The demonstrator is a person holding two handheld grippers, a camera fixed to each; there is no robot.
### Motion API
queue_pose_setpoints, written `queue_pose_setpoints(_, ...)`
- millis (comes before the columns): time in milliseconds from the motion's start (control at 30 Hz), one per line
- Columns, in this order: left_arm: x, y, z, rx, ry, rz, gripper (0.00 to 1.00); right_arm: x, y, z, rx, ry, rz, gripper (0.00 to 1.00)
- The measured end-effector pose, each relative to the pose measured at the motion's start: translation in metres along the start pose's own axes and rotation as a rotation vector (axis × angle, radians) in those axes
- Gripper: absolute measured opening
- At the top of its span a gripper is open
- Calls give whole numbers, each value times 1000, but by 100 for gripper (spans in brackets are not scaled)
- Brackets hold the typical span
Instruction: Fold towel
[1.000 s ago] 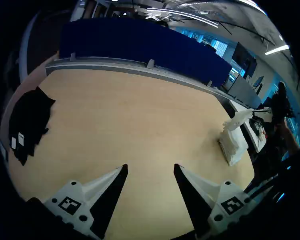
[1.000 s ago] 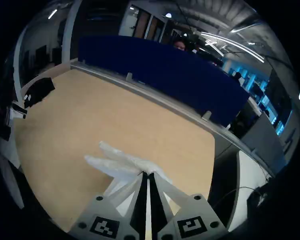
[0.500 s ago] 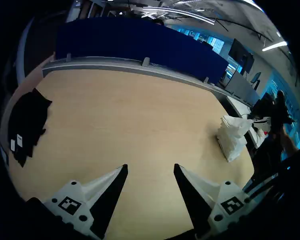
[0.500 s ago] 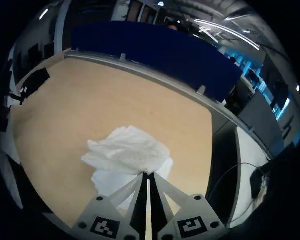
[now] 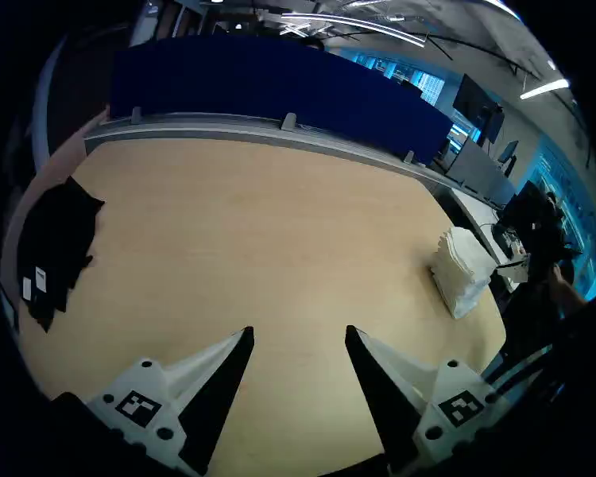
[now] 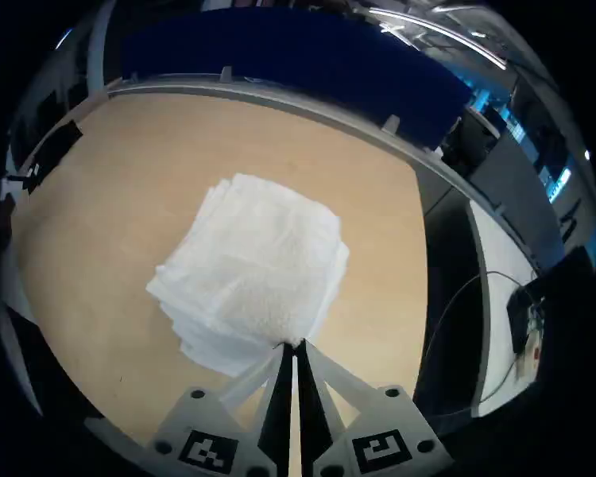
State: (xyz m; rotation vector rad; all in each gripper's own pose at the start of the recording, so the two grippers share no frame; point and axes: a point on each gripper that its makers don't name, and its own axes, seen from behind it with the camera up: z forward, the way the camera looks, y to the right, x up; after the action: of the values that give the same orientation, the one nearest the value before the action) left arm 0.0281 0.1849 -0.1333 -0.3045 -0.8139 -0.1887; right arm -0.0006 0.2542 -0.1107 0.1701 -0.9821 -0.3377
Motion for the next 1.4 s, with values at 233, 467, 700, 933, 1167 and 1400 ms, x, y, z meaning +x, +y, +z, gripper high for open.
queue_pose_setpoints(233,0,0,-2,2,0,1,85,-16,-2,14,-11,-26,65,3)
queue_pose_setpoints(467,-4,-1,-2,7,-5,5,85,-27,-3,30,-30,-53,120,3)
queue_pose_setpoints(700,-6,-2,-4,10,-7,5,85,-25,-4,33,-41,-46,138,4)
queue_pose_setpoints(933,-9,-3,-5,10,-9,5,85,-29,-6,38,-47,-50,158,4)
queue_pose_setpoints(1167,-12,-3,-6,12,-16,16,85,-29,-7,38,-59,-31,179,7)
queue_pose_setpoints(1400,-8,-5,-8,12,-13,16,85,-29,-4,28,-92,-4,186,19)
